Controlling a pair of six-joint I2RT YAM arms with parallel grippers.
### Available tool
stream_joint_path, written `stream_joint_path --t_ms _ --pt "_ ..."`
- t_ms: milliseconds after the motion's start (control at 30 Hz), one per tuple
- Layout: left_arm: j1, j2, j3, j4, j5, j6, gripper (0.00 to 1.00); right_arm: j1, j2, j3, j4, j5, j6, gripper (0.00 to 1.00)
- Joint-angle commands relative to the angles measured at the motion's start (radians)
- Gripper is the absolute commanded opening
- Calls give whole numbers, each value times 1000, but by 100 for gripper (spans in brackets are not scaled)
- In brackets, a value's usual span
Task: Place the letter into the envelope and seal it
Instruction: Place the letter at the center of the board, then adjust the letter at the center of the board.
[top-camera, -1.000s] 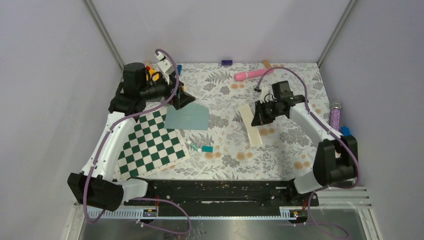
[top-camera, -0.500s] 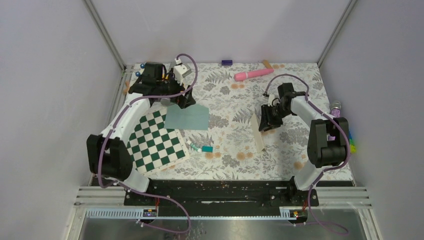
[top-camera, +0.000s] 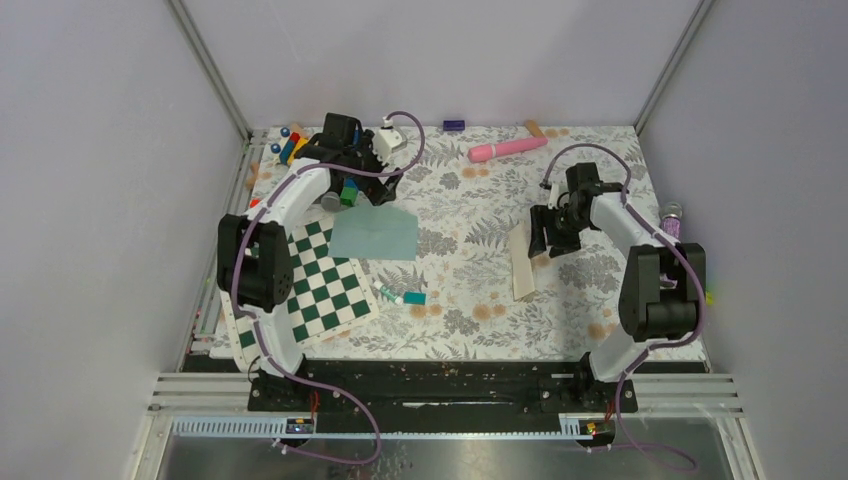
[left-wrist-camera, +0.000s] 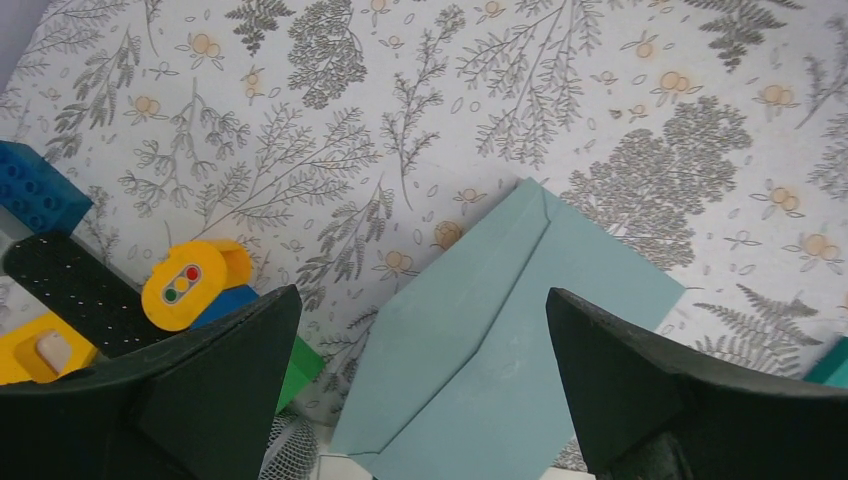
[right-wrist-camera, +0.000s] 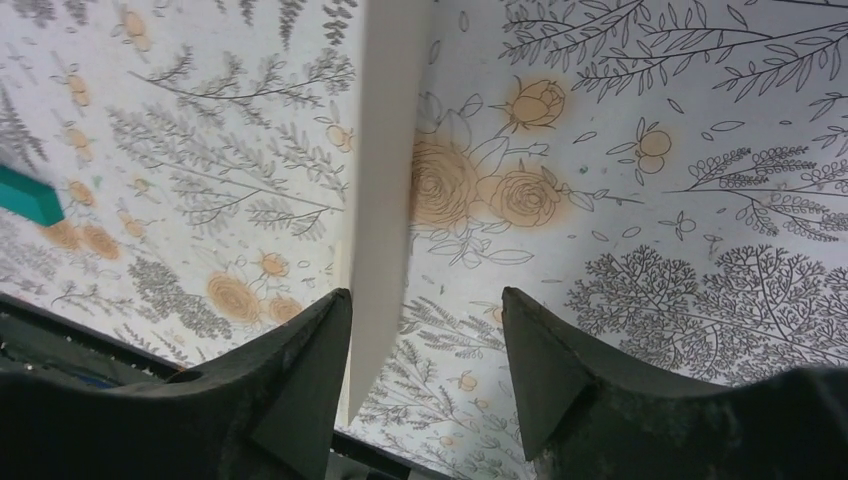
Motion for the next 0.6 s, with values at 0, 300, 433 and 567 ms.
stream_joint_path --t_ms 0,300,433,567 --pt "2 30 81 6 -56 83 99 -1 -121 36 3 -60 -15 66" --pt "1 86 111 4 -97 124 99 4 -168 14 12 -207 -17 73" --pt "2 86 110 3 -102 125 99 74 -146 17 6 -161 -18 74" --pt "2 84 109 8 -104 114 99 182 -95 41 6 36 -12 75"
